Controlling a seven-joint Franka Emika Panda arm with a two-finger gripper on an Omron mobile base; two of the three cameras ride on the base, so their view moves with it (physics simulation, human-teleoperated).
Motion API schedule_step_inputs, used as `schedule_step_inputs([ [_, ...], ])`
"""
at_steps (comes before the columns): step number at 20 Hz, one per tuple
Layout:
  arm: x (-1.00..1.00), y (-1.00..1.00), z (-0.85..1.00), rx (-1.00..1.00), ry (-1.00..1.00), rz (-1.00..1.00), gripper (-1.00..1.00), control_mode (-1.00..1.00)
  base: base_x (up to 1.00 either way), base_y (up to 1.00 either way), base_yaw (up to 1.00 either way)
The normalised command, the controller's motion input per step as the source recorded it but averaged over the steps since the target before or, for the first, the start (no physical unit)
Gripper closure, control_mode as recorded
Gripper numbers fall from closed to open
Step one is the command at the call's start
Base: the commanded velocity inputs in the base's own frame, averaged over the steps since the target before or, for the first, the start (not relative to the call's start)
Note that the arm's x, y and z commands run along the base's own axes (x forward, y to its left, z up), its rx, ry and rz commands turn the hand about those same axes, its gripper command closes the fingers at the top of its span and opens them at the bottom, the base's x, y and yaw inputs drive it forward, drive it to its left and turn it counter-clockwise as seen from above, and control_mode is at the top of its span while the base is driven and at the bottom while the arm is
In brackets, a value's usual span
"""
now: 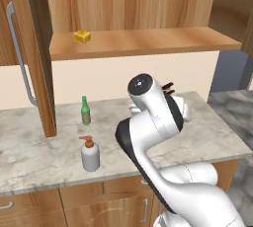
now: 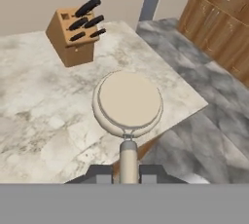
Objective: Pick the soap dispenser and dish brush from the cabinet and place them on the counter.
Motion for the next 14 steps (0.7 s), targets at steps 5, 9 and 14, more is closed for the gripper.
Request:
schedule_step_inputs([
  [5,0.38,0.04,-0.39,0.02,0.12,0.04,1.00,-1.00,0.00,0.00,0.00],
  [9,0.48,0.03,-0.43,0.03,0.09,0.04,1.00,-1.00,0.00,0.00,0.00],
  [14,0.37,0.01,-0.30,0.01,-0.01,0.01,1.00,-1.00,0.00,0.00,0.00],
])
